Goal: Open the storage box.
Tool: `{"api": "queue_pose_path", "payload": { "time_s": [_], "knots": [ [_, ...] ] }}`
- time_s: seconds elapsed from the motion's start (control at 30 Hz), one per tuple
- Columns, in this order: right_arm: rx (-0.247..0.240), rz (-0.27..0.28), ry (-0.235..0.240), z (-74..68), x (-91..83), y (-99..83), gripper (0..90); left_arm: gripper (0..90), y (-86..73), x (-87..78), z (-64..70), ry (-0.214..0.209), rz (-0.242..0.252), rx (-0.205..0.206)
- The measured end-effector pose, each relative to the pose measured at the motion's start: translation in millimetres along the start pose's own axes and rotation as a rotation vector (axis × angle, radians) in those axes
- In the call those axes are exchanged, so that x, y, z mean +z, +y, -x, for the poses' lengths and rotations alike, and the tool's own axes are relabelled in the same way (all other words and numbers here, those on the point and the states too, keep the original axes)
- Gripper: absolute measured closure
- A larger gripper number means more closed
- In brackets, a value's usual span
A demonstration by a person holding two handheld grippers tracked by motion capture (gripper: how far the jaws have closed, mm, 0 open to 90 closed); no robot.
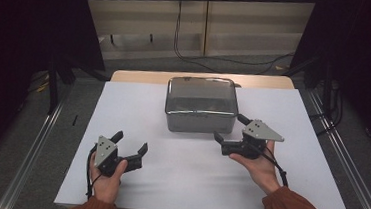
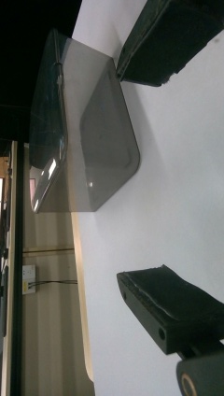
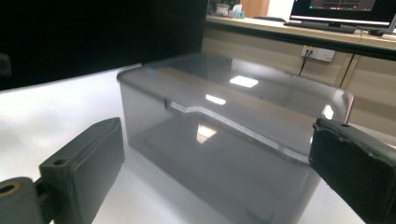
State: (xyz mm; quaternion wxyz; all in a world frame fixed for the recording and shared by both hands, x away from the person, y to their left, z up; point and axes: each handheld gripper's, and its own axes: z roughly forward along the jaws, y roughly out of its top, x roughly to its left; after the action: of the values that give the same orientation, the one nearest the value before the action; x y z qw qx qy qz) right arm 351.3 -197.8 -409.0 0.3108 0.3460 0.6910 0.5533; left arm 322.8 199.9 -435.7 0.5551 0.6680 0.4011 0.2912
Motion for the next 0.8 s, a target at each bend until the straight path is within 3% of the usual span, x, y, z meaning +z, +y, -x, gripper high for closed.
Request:
{"api": "queue_pose_path", "payload": {
  "time_s": [0.33,0.53,0.63,0.67,0.7,0.77,0.8],
  "knots": [
    [-0.058,0.015,-0.019,1.4,12.7,12.8,3.6,4.2,-0.3,0.3,-0.9,0.0,-0.004,0.0],
    [-0.14,0.016,-0.025,2.1,23.0,26.8,4.2,4.2,-0.4,-0.1,-1.5,0.002,-0.005,-0.003],
    [-0.202,0.009,-0.031,-0.7,27.6,27.3,6.5,4.2,-0.3,-0.2,-1.5,0.001,-0.006,-0.001],
    [-0.202,0.009,-0.031,-0.7,27.6,27.3,6.5,4.2,-0.3,-0.2,-1.5,0.001,-0.006,-0.001],
    [-0.265,-0.003,-0.033,-2.9,29.9,26.0,8.0,4.2,-0.2,-0.3,-1.5,0.0,-0.005,-0.003],
    [-0.294,-0.007,-0.04,-4.3,30.9,24.9,7.8,4.3,-0.3,-0.3,-1.7,0.0,-0.005,-0.002],
    [-0.345,-0.027,-0.041,-6.8,32.8,23.0,8.1,4.2,-0.4,-0.4,-1.9,0.001,-0.005,-0.002]
  ]
}}
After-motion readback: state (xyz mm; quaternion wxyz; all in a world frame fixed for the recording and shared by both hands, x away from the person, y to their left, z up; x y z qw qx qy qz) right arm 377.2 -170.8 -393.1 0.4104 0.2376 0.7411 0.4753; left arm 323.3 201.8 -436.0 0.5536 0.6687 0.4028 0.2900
